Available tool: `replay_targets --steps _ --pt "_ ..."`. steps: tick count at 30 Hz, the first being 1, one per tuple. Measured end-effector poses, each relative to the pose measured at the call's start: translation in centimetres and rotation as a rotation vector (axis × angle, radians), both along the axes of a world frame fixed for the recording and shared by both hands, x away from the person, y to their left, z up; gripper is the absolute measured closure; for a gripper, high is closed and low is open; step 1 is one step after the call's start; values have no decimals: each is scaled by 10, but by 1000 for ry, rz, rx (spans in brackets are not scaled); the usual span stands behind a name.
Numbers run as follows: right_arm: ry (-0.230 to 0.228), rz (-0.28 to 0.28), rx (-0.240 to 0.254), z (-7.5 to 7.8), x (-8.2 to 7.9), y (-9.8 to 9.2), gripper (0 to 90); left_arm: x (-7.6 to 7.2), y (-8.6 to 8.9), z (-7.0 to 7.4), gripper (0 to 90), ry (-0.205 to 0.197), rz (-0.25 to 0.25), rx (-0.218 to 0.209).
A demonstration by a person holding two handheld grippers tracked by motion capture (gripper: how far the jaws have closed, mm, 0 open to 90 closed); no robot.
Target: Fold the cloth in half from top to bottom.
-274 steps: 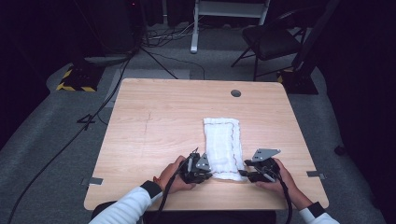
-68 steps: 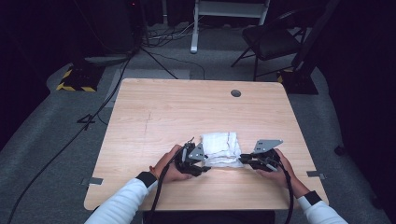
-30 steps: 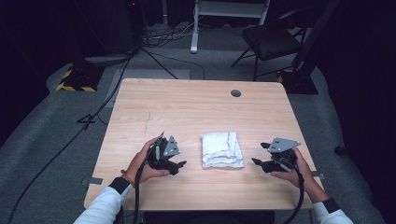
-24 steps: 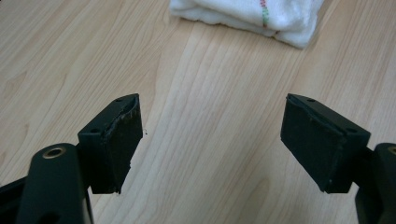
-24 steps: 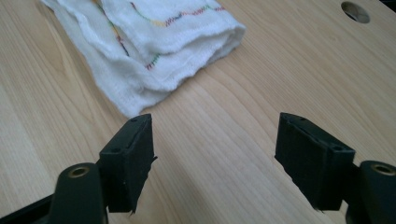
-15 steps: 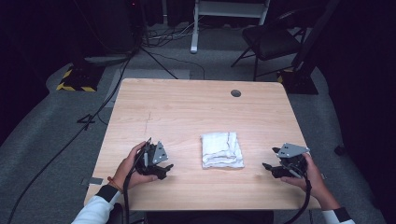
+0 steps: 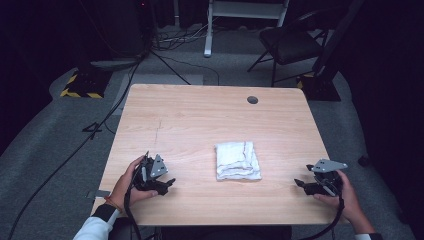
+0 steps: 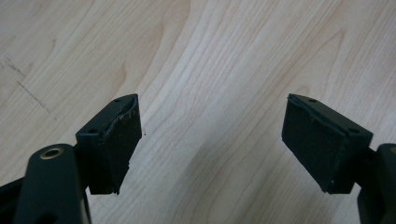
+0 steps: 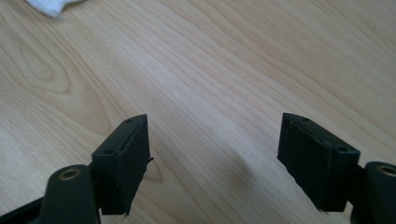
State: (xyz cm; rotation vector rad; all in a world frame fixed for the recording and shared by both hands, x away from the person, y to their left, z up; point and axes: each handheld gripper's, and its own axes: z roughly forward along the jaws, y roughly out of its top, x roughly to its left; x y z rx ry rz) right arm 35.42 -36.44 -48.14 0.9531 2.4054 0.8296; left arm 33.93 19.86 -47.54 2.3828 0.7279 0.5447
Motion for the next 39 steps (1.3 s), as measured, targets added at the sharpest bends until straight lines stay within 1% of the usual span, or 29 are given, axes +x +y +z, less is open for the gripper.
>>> replay_targets --steps 3,5,7,9,12,13,15,16,18,19,20,39 --pt "9 -25 26 -5 -3 -9 255 -1 5 -4 203 8 7 -12" --pt "19 -41 42 -8 -5 -14 253 -1 7 -6 202 21 7 -20" --pt "28 -61 77 -12 -7 -21 247 -2 9 -8 201 30 6 -24" --pt "28 -75 96 -14 -9 -26 243 -2 12 -11 198 38 6 -22" --pt "28 -95 131 -17 -10 -31 233 -2 16 -16 198 66 21 -34" --pt "31 -102 151 -18 -11 -33 233 -1 18 -17 199 75 22 -45" --pt "30 -109 185 -21 -11 -36 231 0 23 -20 198 104 32 -92" --pt "26 -110 185 -21 -12 -36 229 0 25 -21 197 119 43 -111" --pt "20 -110 190 -22 -12 -36 228 2 28 -25 197 155 60 -163" --pt "21 -111 190 -22 -12 -36 228 1 28 -27 186 137 55 -182" --pt "20 -111 189 -22 -12 -36 227 -1 29 -28 174 134 61 -192" --pt "20 -117 188 -22 -12 -36 215 -2 30 -28 172 128 69 -190"
